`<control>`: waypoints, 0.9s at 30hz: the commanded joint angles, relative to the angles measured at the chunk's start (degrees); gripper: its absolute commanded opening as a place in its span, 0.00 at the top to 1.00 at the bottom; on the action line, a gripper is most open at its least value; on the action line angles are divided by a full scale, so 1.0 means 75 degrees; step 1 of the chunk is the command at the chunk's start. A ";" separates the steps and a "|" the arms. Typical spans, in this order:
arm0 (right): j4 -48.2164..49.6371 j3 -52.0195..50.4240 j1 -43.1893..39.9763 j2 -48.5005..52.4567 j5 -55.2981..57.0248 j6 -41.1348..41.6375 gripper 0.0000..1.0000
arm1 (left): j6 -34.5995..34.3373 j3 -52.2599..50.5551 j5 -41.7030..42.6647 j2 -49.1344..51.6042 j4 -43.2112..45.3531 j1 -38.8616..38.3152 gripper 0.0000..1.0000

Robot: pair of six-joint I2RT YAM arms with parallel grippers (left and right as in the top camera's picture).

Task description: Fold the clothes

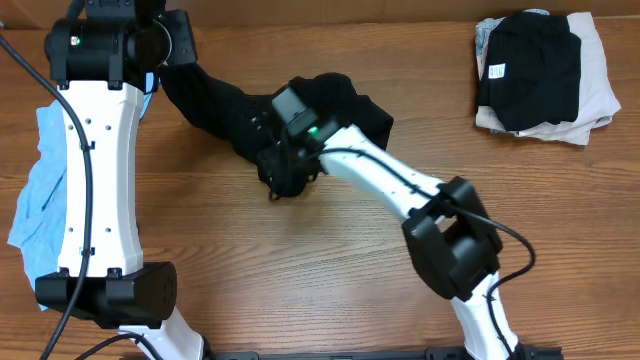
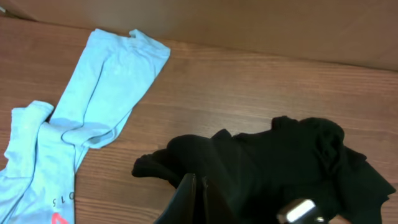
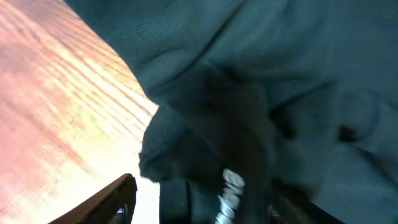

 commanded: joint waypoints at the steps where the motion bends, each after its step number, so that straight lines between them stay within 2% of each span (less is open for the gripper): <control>1: 0.0114 -0.0006 -0.0041 0.0181 0.1046 0.0629 0.34 | 0.0009 0.0070 -0.0149 0.0023 -0.0047 -0.0047 0.96; 2: 0.0166 -0.0006 -0.0041 0.0233 0.1180 0.0804 0.35 | 0.0009 0.0070 -0.0149 0.0023 -0.0055 -0.0047 0.96; 7: 0.0501 -0.0006 -0.0064 0.0306 0.1489 0.1411 0.55 | 0.0009 0.0070 -0.0154 0.0023 -0.0073 -0.0047 0.96; 9: 0.0568 -0.0006 -0.0064 0.0361 0.1603 0.1655 0.67 | 0.0009 0.0070 -0.0157 0.0023 -0.0070 -0.0044 0.96; 12: 0.0542 -0.0003 -0.0085 0.0388 0.1716 0.1778 0.96 | 0.0009 0.0070 -0.0160 0.0023 -0.0070 -0.0044 0.96; 20: -0.0128 0.0664 -0.0475 -0.0533 0.1883 0.1827 0.96 | 0.0015 0.0070 -0.0405 0.0023 -0.0067 -0.0038 0.96; 27: -0.2081 0.1976 -0.1393 -0.2203 0.1851 0.1699 0.96 | 0.0181 0.0087 -0.0603 -0.0087 -0.0035 0.0012 0.96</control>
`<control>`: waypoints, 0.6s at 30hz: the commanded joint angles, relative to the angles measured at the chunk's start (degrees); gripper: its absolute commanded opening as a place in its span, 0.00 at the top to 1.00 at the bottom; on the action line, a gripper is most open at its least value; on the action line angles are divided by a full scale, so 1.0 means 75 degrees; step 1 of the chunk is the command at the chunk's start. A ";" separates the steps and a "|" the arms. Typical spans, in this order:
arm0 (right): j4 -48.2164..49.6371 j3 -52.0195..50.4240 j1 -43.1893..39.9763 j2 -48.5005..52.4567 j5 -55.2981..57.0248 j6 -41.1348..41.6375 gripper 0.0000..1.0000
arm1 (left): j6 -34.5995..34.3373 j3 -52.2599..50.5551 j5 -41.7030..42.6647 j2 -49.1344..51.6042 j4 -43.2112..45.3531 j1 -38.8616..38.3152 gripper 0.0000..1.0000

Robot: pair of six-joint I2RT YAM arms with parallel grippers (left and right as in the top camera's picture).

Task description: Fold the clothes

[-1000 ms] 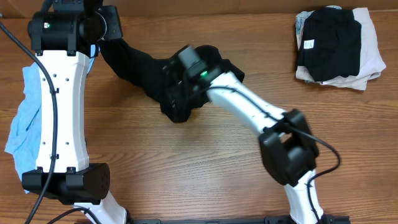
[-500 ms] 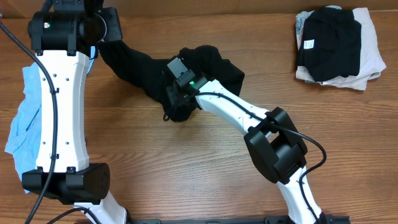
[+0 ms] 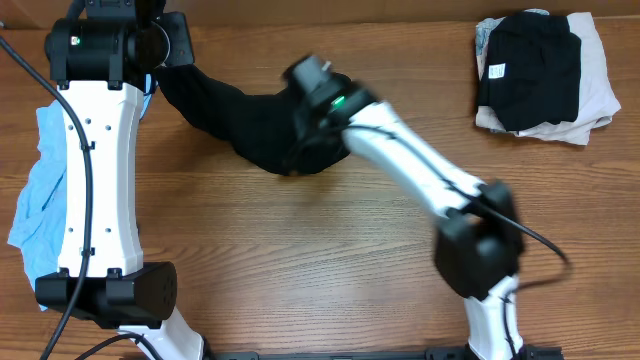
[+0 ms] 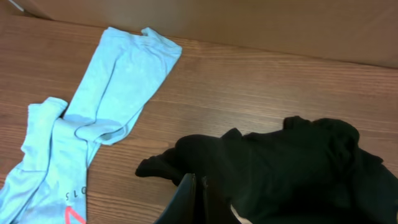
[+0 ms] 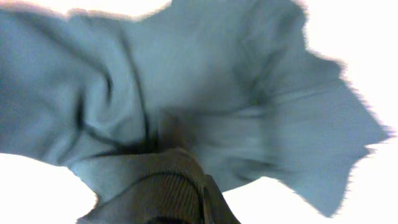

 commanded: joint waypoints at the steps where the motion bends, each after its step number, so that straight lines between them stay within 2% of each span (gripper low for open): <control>1: -0.0539 0.0953 -0.0627 -0.1571 0.0187 -0.0064 0.96 | 0.0172 0.0087 -0.0259 -0.0143 0.0067 0.0032 0.96; 7: -0.1539 0.1647 -0.1985 -0.2783 0.0050 -0.0449 0.96 | 0.0169 0.0087 -0.0251 -0.0659 0.0361 0.0277 0.96; 18: -0.1737 0.1670 -0.4336 -0.4995 -0.1087 -0.0871 0.96 | 0.0143 0.0090 -0.0175 -0.2393 0.0854 0.0425 0.96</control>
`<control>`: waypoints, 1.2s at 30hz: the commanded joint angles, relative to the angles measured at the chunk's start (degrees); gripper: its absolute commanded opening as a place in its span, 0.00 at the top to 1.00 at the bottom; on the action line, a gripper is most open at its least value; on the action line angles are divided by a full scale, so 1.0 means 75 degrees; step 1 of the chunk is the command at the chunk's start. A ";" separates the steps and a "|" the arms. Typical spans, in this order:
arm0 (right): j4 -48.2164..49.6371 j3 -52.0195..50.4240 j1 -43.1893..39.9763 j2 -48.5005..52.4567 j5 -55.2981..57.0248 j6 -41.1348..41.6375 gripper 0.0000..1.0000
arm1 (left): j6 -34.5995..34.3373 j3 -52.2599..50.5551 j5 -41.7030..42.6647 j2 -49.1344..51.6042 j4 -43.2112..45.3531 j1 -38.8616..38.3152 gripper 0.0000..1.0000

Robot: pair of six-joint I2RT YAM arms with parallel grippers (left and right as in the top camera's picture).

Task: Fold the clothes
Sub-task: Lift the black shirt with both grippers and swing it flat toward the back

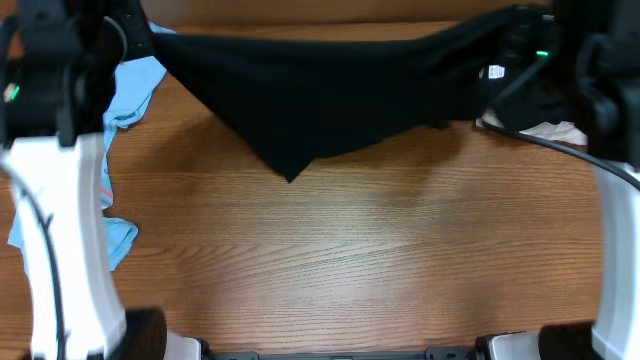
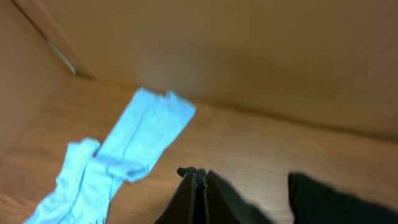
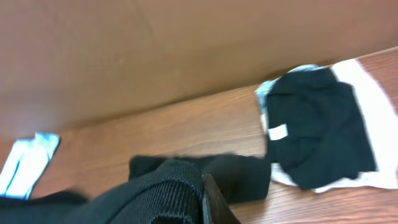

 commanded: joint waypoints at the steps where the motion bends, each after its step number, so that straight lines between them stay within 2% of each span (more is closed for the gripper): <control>1: 0.0003 0.0093 -0.0493 -0.1037 -0.0344 -0.0274 0.96 | 0.0119 0.0090 -0.0085 -0.0868 0.0149 0.0020 0.96; 12: -0.0189 0.0093 -0.0848 -0.3337 -0.0347 -0.0638 0.96 | 0.0289 0.0087 -0.0172 -0.2847 0.0239 0.0023 0.96; 18: -0.0495 0.0079 -0.0848 -0.3579 -0.0484 -0.0842 0.96 | 0.0382 0.0087 -0.0720 -0.3040 0.0207 0.0023 0.96; 23: -0.0469 0.0079 -0.0848 -0.2882 -0.1204 -0.1099 0.96 | 0.0562 0.0085 -0.0714 -0.2317 0.0079 0.0029 0.96; 29: 0.0035 0.0082 -0.0819 -0.1119 -0.2069 -0.1545 0.96 | 0.0577 0.0085 -0.0688 -0.0694 0.0134 0.0216 0.96; 36: 0.2798 0.0085 -0.0600 0.1271 -0.2090 -0.1632 0.96 | 0.0586 0.0087 -0.0697 0.1192 0.1781 0.0425 0.96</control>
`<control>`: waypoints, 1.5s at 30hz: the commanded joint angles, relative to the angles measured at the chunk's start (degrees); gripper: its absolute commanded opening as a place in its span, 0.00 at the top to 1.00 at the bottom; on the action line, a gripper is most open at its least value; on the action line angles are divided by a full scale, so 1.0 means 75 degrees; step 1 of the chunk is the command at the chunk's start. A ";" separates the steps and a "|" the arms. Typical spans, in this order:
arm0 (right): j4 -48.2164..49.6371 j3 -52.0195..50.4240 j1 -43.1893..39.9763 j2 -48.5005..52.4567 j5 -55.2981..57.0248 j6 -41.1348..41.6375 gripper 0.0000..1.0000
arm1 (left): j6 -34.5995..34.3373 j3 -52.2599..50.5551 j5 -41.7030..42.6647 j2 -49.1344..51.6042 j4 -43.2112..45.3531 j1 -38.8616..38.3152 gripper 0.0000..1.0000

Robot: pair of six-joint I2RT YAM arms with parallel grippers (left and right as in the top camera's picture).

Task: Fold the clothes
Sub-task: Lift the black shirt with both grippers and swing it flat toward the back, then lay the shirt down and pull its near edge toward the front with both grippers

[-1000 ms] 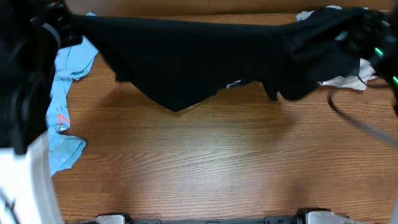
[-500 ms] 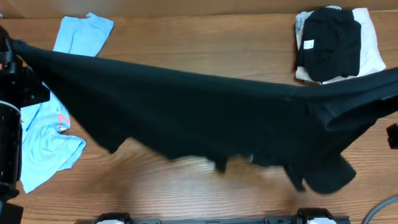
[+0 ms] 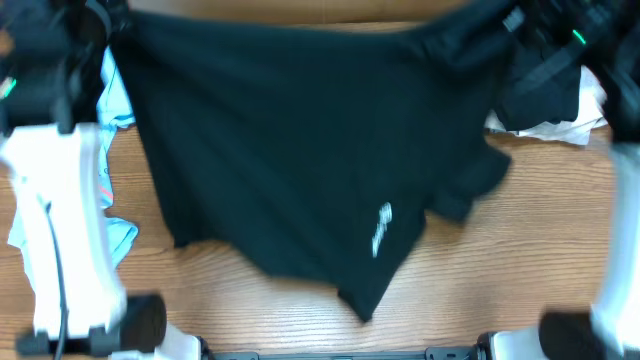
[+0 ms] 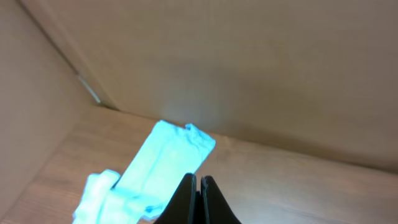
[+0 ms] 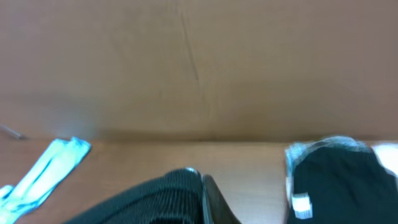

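A black shirt (image 3: 300,150) hangs spread wide and high above the table, filling most of the overhead view; a small white mark shows near its lower hem. My left gripper (image 4: 198,182) is shut on the shirt's upper left corner, and only its dark closed fingers show in the left wrist view. My right gripper (image 5: 202,186) is shut on the upper right corner, with ribbed black fabric (image 5: 155,199) bunched against its finger. In the overhead view the left gripper (image 3: 112,28) and the right gripper (image 3: 515,25) sit at the shirt's two top ends.
A light blue garment (image 3: 112,95) lies crumpled along the table's left side, also the light blue garment (image 4: 165,158) below the left wrist. A folded stack (image 3: 560,95) of black and pale clothes sits at the far right. A brown wall (image 5: 199,62) backs the table.
Both grippers have risen with the black shirt. It was stretched as a band along the table's far edge; now it hangs open and much nearer the overhead camera.
The black shirt lay crumpled at the back left, my left gripper shut on one end and my right gripper down in its folds. Then the right gripper held fabric. Then the shirt was stretched between both grippers, far apart. Now it hangs lifted and spread.
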 commanded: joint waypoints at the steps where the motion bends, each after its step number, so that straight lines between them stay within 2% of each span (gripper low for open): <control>1: 0.1014 0.0038 0.0041 0.0606 -0.0055 -0.0137 0.96 | 0.0184 0.0070 -0.0175 0.0356 0.0560 0.0166 0.96; 5: 0.2617 0.0079 0.0038 0.0796 -0.0052 -0.0131 0.96 | 0.0341 0.0096 -0.0227 0.0417 0.1518 0.0178 0.96; 7: 0.2949 0.0329 0.0038 0.0737 -0.0015 -0.0131 0.96 | 0.0484 0.0289 -0.0254 0.0370 0.1891 0.0178 0.96; 10: 0.2967 0.1055 -0.0035 0.0731 0.0006 -0.0137 0.96 | 0.0662 0.0726 -0.0248 0.0344 0.2157 0.0195 0.96; 14: 0.2492 0.1623 -0.0038 0.0731 -0.0032 -0.0134 0.96 | 0.0752 0.1137 -0.0227 0.0341 0.1920 0.0236 0.96; 19: 0.0915 0.1489 0.0082 0.0962 -0.0090 -0.0198 0.96 | 0.0720 0.0915 -0.0082 0.0481 0.0609 0.0233 0.96; 24: -0.0420 0.0638 0.0149 0.1495 -0.0152 -0.0221 0.96 | 0.0414 0.0224 0.0385 0.1029 -0.1107 0.0256 0.96; 28: -0.0764 -0.0609 0.0154 0.1751 -0.0201 -0.0219 0.96 | 0.0192 -0.0493 0.0836 0.1696 -0.2101 0.0353 0.96; 32: -0.0828 -0.1542 0.0128 0.1763 -0.0318 -0.0187 0.96 | 0.0192 -0.0638 0.1507 0.2200 -0.2897 0.0414 0.96; 38: -0.1786 -0.1603 0.0067 0.1539 -0.0574 -0.0154 0.96 | 0.0131 -0.0632 0.1757 0.2037 -0.3905 0.0420 0.96; 45: -0.3526 -0.1606 0.0067 0.1134 -0.0743 -0.0038 0.96 | -0.0003 -0.0635 0.1766 0.1886 -0.5269 0.0463 0.96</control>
